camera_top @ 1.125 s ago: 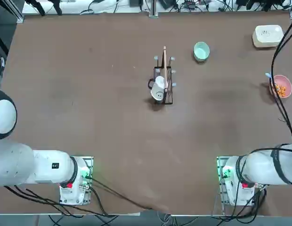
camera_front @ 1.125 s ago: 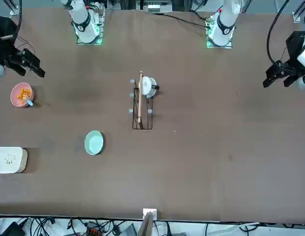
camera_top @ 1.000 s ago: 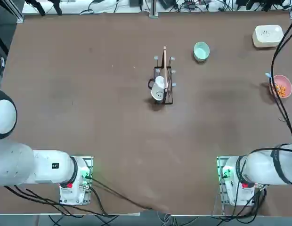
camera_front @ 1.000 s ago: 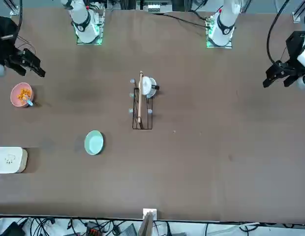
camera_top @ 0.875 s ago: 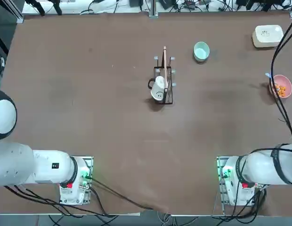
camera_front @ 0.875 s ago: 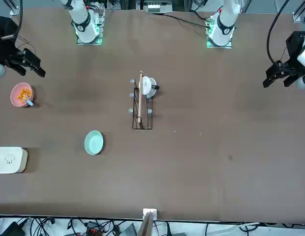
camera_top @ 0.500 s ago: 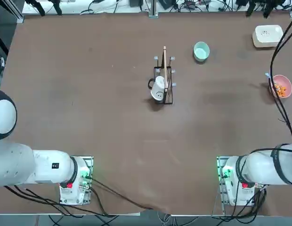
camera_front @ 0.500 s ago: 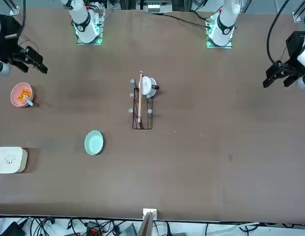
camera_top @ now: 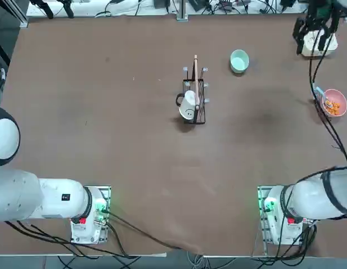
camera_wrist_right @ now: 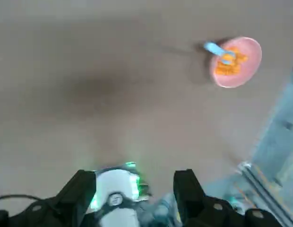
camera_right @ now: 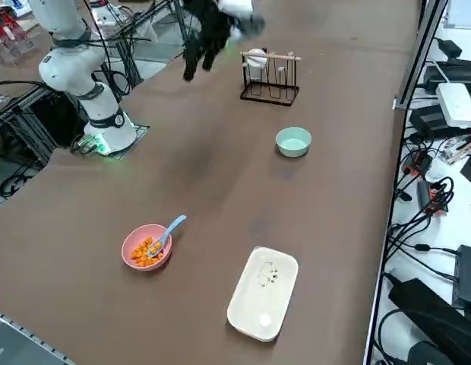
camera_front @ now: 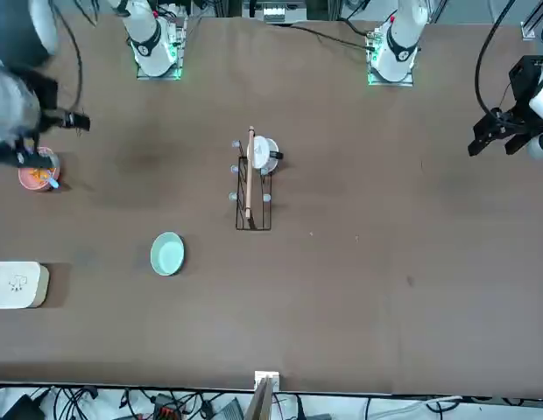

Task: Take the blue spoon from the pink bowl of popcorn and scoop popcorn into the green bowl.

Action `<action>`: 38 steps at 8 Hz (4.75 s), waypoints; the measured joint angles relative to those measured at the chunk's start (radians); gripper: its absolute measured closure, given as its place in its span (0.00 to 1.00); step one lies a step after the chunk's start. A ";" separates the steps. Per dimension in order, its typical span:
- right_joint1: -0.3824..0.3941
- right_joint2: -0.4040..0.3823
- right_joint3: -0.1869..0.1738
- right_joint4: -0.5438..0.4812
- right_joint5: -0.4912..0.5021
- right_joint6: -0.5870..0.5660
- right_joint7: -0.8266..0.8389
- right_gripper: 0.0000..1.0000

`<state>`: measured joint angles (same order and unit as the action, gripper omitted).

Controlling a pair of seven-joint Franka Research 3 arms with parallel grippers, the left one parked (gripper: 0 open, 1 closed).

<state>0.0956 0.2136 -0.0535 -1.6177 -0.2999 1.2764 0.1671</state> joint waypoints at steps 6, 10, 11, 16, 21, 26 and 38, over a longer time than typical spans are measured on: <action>-0.170 0.364 -0.010 -0.007 -0.438 0.225 0.374 0.01; -0.152 0.474 -0.001 -0.042 -0.494 0.335 0.666 0.01; -0.152 0.476 -0.001 -0.067 -0.515 0.348 0.699 0.01; -0.154 0.478 -0.001 -0.213 -0.666 0.409 0.876 0.05; -0.152 0.522 0.000 -0.219 -0.750 0.411 1.004 0.32; -0.137 0.538 0.000 -0.217 -0.765 0.402 1.028 0.61; -0.129 0.537 -0.001 -0.216 -0.806 0.345 1.034 0.87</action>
<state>-0.0331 0.7511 -0.0548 -1.8334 -1.1058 1.6217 1.2011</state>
